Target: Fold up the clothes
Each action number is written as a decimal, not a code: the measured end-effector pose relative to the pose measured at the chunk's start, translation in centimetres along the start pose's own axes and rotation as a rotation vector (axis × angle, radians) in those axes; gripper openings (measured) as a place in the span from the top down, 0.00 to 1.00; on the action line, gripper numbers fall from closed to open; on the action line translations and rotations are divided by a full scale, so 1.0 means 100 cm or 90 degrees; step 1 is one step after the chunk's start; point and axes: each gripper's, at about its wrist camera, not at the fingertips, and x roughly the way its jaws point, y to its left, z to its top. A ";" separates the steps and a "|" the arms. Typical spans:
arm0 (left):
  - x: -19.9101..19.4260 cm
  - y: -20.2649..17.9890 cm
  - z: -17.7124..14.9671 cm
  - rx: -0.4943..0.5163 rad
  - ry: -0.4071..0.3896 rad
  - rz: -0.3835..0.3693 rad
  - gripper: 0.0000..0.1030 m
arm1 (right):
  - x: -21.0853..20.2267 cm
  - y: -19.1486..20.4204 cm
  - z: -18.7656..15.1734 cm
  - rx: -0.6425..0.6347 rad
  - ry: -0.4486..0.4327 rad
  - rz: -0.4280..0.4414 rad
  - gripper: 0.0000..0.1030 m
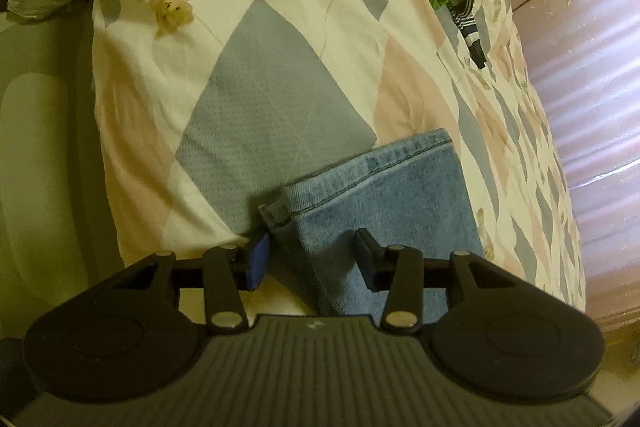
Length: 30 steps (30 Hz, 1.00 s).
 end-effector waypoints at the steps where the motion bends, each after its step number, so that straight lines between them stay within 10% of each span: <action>1: 0.001 0.000 0.001 0.003 0.000 0.000 0.65 | -0.001 0.000 0.001 0.002 0.000 0.000 0.80; 4: -0.005 -0.014 0.004 0.044 -0.028 -0.021 0.89 | -0.002 0.000 -0.001 0.005 -0.003 0.000 0.80; 9: -0.045 -0.078 0.000 0.277 -0.127 -0.073 0.89 | -0.011 -0.007 0.001 0.002 -0.018 0.043 0.91; 14: 0.010 -0.034 -0.011 0.323 -0.028 0.069 0.83 | -0.011 -0.022 -0.001 0.024 -0.017 0.070 0.93; 23: -0.036 -0.046 -0.012 0.298 -0.094 0.174 0.68 | -0.019 -0.018 0.010 -0.008 -0.011 0.059 0.84; 26: -0.055 -0.059 -0.020 0.294 -0.075 0.238 0.68 | -0.037 -0.001 0.005 -0.083 -0.073 -0.034 0.63; 30: -0.059 -0.122 -0.090 0.447 -0.013 0.163 0.63 | -0.059 0.054 -0.025 -0.355 -0.162 -0.103 0.65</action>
